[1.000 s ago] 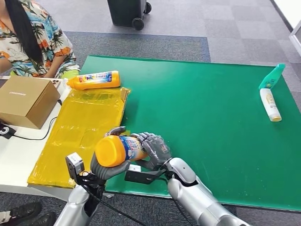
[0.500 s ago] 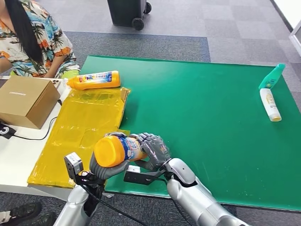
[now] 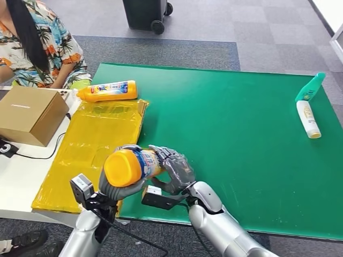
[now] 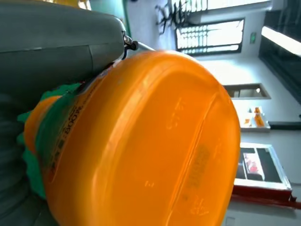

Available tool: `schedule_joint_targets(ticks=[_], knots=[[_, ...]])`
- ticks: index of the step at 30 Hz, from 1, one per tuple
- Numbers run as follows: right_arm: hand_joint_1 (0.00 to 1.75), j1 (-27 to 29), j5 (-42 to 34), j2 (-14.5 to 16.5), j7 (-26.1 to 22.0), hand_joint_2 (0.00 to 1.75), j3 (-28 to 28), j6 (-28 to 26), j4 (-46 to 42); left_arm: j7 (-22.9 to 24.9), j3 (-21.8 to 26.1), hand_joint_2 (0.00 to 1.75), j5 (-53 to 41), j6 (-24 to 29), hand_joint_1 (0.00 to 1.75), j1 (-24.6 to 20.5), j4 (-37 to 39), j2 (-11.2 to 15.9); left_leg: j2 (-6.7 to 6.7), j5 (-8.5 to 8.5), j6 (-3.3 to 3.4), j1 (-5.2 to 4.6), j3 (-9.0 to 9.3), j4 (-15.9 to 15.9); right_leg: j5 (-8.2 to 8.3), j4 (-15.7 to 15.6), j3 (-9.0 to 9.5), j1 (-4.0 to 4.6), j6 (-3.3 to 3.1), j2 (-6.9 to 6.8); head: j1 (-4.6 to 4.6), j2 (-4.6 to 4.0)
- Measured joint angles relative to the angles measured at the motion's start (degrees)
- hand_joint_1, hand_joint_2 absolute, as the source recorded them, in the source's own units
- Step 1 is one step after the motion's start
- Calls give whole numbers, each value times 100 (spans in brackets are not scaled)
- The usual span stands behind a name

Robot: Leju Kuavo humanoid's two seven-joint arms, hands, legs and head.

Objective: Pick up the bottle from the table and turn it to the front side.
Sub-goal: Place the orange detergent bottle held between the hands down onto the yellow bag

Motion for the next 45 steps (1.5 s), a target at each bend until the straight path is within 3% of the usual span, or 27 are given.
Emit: schedule_joint_targets(ticks=[2, 6, 12, 18, 25, 29, 36, 43, 44, 45], knots=[[0, 160, -499, 57, -247, 175, -186, -208, -144, 16, -13, 175, -329, 534, 175, -63, -166, 25, 1, 0, 0, 0, -1, 0, 0, 1, 0, 0, 0, 1, 0, 0], [0, 483, -1061, 199, -656, 175, -705, -457, -650, 142, -27, 175, -1285, 2092, 175, -158, -531, 235, 2, 1, -3, 2, 0, 0, 0, 1, -3, 3, -2, 1, -1, 0], [0, 780, -1161, 386, -898, 175, -1313, -475, -1107, 735, -103, 175, -2166, 2752, 175, -419, -1071, 641, 1, 4, -6, 5, -1, 0, -1, 2, -1, 5, -3, 1, 0, -1], [0, 954, -1126, 555, -1038, 175, -1770, -475, -1437, 1244, -234, 175, -2782, 2925, 175, -491, -1131, 897, 1, 4, -6, 4, -1, 0, -1, 1, -2, 4, -3, 0, -1, 0], [0, 1051, -1103, 580, -1058, 175, -1965, -475, -1638, 1983, -643, 175, -3383, 2161, 175, -707, -892, 1296, 1, 4, -7, 4, -1, 0, -1, 1, -4, 5, -4, 1, -1, 0], [0, 1134, -890, 580, -991, 175, -2083, -475, -1770, 2741, -785, 175, -4016, 2238, 175, -796, -463, 1442, 2, 4, -7, 4, -1, 0, 0, 1, -6, 5, -4, 2, -1, 0], [0, 1257, -445, 580, -775, 175, -2276, -475, -2050, 3936, -766, 175, -5309, 2592, 175, -836, 248, 1439, 2, 3, -7, 4, -3, 0, -1, 1, -7, 4, -4, 2, -1, 0], [0, 1304, -326, 578, -629, 175, -2376, -475, -2232, 4428, -528, 175, -5888, 2578, 175, -858, 644, 1349, 2, 3, -8, 4, -3, 0, 0, 1, -7, 4, -4, 2, -1, -1], [0, 1307, -327, 578, -621, 175, -2385, -475, -2245, 4448, -479, 175, -5919, 2582, 168, -873, 696, 1332, 2, 3, -8, 4, -2, 0, 0, 1, -6, 4, -5, 2, -1, -1], [0, 1309, -328, 578, -612, 175, -2392, -475, -2256, 4466, -429, 175, -5949, 2591, 126, -892, 748, 1315, 2, 4, -8, 4, -1, 0, 0, 1, -6, 4, -5, 2, -1, 0]])
